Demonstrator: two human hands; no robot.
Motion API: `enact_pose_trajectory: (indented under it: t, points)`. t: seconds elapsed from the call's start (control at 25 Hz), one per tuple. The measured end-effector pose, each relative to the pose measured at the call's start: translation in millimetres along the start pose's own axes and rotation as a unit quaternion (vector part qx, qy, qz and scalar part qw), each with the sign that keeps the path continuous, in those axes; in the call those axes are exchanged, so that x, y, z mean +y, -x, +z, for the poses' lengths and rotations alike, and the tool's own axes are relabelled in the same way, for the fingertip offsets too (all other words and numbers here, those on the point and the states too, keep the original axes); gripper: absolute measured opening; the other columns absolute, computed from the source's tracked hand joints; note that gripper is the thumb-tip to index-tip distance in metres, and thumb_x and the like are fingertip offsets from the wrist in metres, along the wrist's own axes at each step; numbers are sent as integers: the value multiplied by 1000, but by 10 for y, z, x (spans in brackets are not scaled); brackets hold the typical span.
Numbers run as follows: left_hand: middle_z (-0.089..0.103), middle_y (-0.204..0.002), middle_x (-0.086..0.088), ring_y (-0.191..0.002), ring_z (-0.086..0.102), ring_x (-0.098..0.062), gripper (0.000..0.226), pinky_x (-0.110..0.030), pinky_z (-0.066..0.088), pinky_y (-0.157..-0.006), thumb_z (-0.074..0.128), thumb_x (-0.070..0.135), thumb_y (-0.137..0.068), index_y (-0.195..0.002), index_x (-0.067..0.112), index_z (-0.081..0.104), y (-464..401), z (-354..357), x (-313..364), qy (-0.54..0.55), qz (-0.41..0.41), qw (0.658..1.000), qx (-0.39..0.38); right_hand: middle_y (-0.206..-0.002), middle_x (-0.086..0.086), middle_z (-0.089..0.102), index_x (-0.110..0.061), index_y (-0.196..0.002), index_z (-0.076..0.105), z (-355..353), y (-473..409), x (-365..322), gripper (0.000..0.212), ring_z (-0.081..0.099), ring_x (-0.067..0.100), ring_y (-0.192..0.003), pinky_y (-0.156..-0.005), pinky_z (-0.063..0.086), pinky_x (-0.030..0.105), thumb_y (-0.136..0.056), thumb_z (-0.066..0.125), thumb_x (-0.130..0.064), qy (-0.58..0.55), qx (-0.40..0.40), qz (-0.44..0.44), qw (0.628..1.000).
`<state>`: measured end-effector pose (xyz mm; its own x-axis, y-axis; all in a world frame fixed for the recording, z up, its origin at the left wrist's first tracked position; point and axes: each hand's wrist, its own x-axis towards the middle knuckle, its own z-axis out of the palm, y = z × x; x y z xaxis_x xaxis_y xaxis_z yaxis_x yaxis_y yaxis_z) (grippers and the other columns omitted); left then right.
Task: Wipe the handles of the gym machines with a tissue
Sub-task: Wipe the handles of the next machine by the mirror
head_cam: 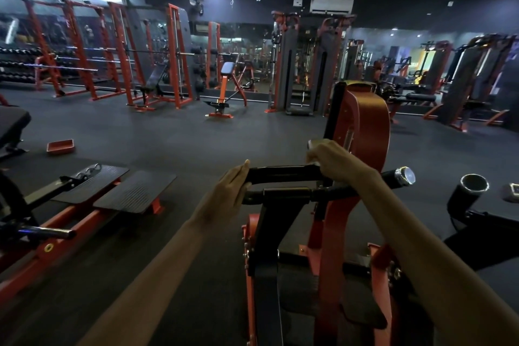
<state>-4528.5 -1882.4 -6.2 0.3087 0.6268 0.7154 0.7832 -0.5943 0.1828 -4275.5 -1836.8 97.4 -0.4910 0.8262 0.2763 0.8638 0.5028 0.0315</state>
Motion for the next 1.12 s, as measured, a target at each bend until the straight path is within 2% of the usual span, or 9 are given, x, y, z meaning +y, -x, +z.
enact_pose_trajectory:
  t: [0.12,0.2,0.28,0.44,0.6,0.72,0.8,0.88,1.12]
  points:
    - [49,-136,-21,-124,50,-29,54,-32,37,-106,30,29,-97,-139,-4,33,15,11,25,-3,-5,1000,8,-110,17,61,0,-105,67,-27,146,228,28,59,28,-98,-79,44,25,-84,51,10,-4,13,55,998]
    - [50,-134,-21,-122,52,-29,54,-31,38,-104,30,29,-97,-139,-4,33,14,6,29,0,-2,1000,5,-106,20,61,3,-100,66,9,103,183,25,60,32,-95,-81,50,36,-81,51,10,7,7,66,998]
    - [51,-132,-21,-119,53,-29,53,-32,42,-102,31,28,-97,-139,-4,34,6,4,15,0,2,1000,3,-102,23,62,4,-96,62,27,14,35,20,60,36,-96,-82,50,42,-80,50,6,38,-14,69,997]
    - [51,-131,-20,-116,55,-29,54,-35,49,-96,30,28,-97,-140,-3,34,12,3,1,2,5,1000,4,-112,25,60,6,-105,58,59,-231,-448,24,58,37,-106,-86,45,40,-85,47,2,76,-40,27,996]
    - [55,-124,-22,-102,62,-28,52,-34,56,-83,34,25,-96,-138,-5,38,8,24,-14,-9,19,1000,14,-103,21,63,3,-98,58,65,-336,-947,15,61,34,-97,-69,39,32,-87,50,-2,58,-22,-32,998]
    - [53,-128,-19,-106,61,-27,50,-34,56,-83,33,25,-97,-140,-1,38,8,48,-39,-5,22,1000,14,-96,16,63,0,-94,60,198,-249,-1063,12,61,28,-88,-66,37,25,-89,49,-3,-39,72,-49,995]
    - [53,-130,-16,-109,59,-22,47,-32,56,-86,34,24,-98,-139,2,41,19,53,-48,5,28,1000,9,-96,9,59,-5,-96,61,451,-58,-1124,11,55,17,-83,-68,40,22,-92,51,-8,-97,179,-52,978]
    - [53,-129,-17,-110,59,-24,48,-34,55,-88,36,22,-97,-138,-1,40,31,51,-63,4,33,999,1,-100,7,55,-7,-101,58,738,155,-1179,12,51,11,-80,-68,48,21,-91,54,-10,-106,249,-58,961]
    - [52,-130,-21,-114,57,-30,51,-30,47,-95,46,13,-92,-139,-4,34,36,-4,-7,13,11,1000,-6,-97,9,56,-6,-95,58,946,299,-1045,21,57,15,-70,-55,53,23,-78,70,-8,-81,277,-30,957]
